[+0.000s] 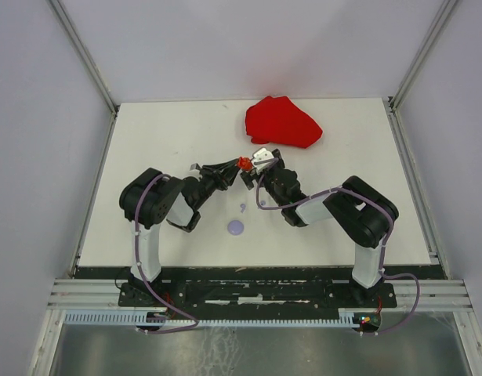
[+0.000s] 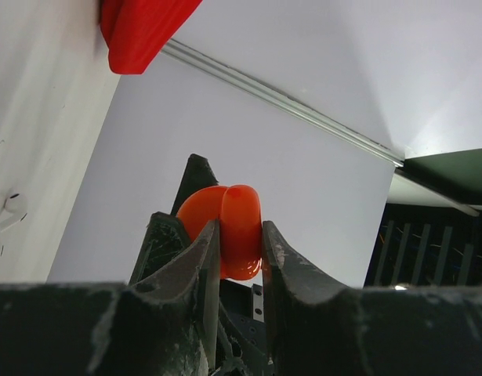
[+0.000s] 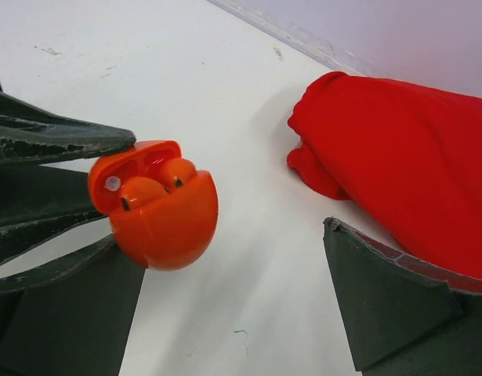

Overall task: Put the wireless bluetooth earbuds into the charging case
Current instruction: Close the charging case.

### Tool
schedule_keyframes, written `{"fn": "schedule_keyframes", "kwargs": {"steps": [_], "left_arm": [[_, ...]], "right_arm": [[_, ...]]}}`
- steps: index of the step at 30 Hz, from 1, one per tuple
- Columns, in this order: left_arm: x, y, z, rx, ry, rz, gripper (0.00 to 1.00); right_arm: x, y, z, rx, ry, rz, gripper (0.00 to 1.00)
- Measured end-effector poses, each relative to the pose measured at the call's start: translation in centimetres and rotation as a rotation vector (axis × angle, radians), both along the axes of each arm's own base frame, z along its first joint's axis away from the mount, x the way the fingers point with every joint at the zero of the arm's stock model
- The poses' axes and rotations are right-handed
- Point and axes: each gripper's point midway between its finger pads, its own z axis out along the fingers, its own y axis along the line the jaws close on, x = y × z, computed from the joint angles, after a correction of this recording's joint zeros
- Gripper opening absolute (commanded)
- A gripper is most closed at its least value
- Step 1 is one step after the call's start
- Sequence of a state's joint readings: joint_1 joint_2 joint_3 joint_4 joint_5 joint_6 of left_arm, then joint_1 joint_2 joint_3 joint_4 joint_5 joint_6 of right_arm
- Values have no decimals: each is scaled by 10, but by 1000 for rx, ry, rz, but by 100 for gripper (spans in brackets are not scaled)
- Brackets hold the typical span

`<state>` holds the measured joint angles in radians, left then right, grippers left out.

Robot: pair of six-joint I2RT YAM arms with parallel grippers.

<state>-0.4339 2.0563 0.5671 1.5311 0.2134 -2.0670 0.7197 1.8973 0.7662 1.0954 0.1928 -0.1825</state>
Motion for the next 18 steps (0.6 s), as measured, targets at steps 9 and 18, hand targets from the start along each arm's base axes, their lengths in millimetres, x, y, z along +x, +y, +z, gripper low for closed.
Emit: {"fn": "schedule_keyframes", "kwargs": {"steps": [9,18], "left_arm": [[-7,3,-10,13,31,-3,3],[0,10,-13,21,26,-14,3]], "right_arm": [[5,-18,0,-28,-25,-83,99],[-11,-54,5,-52,51,-190,99]]}}
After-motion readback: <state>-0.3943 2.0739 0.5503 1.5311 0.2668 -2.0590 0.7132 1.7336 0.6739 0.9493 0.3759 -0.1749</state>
